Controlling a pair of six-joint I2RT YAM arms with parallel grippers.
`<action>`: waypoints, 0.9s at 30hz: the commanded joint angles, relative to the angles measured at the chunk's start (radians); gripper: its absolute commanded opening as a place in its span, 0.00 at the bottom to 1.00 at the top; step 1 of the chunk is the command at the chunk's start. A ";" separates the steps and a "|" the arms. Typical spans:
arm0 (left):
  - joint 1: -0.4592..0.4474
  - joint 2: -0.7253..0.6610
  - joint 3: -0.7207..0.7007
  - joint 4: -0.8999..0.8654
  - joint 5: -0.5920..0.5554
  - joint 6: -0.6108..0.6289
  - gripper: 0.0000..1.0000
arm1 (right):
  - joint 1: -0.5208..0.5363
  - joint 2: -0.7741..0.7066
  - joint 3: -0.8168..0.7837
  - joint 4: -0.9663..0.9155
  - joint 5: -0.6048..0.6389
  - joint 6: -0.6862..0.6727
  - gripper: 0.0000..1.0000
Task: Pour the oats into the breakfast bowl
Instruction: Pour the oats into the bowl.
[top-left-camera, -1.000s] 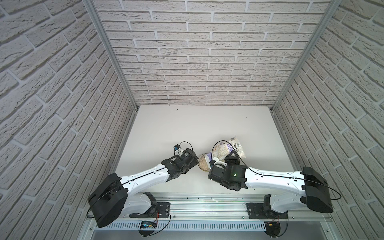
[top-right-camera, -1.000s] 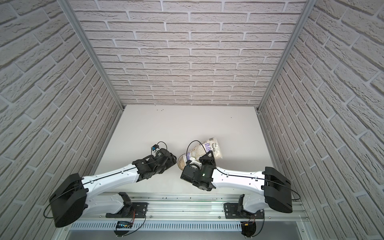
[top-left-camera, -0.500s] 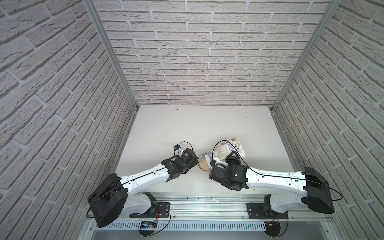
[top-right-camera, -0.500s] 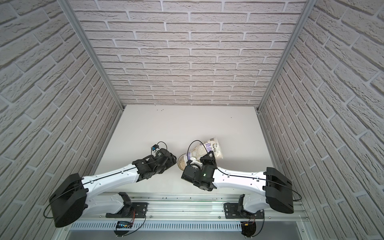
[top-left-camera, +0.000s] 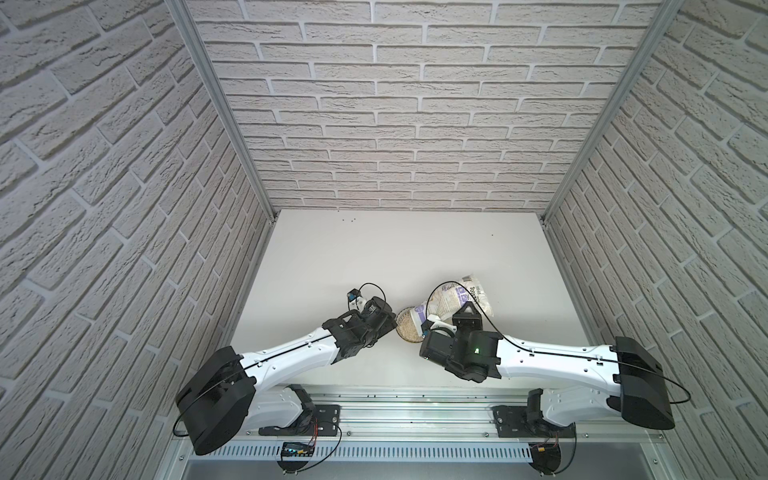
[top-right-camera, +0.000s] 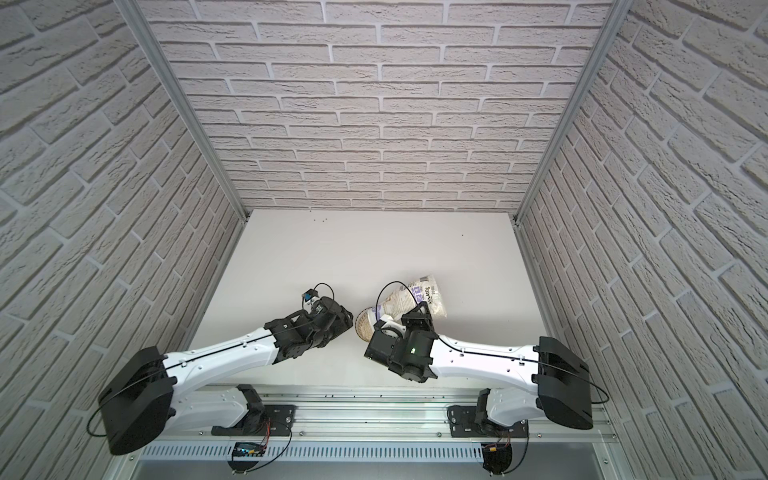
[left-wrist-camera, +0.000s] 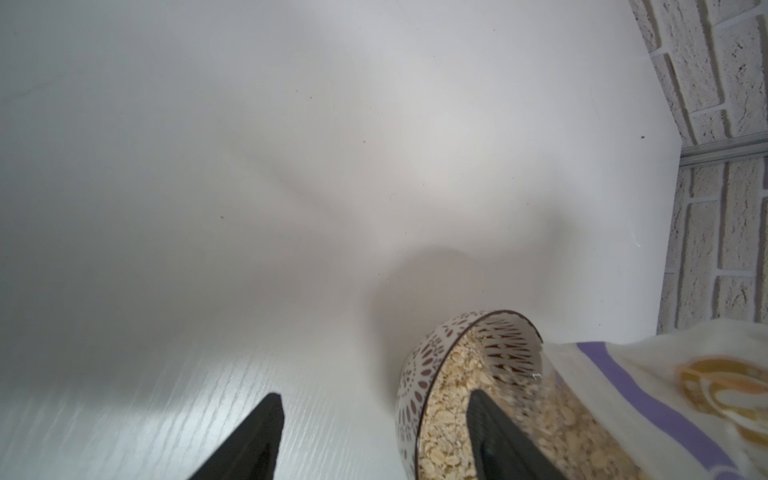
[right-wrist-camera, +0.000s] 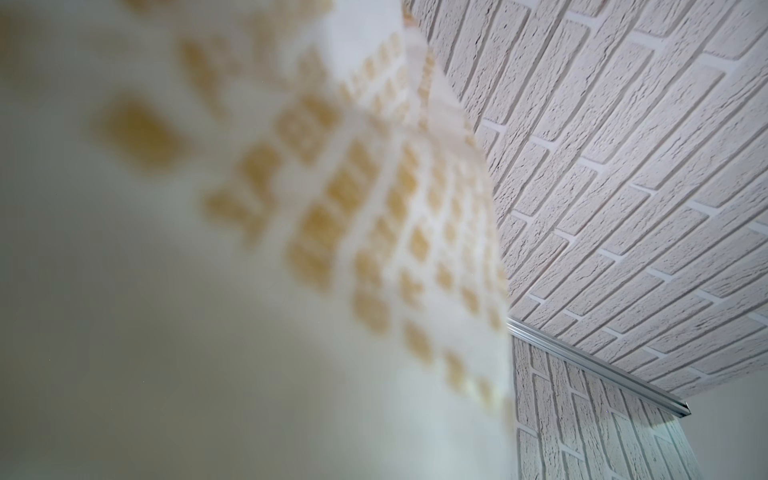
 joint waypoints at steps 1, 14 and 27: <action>-0.007 -0.013 -0.003 -0.005 -0.012 0.000 0.73 | 0.008 -0.036 0.000 0.095 0.203 -0.073 0.03; -0.008 -0.006 0.000 0.005 -0.001 0.002 0.72 | -0.004 -0.076 0.066 -0.002 0.161 0.121 0.03; -0.008 -0.002 -0.005 0.015 -0.002 -0.002 0.72 | -0.022 -0.085 0.055 0.003 0.164 0.092 0.03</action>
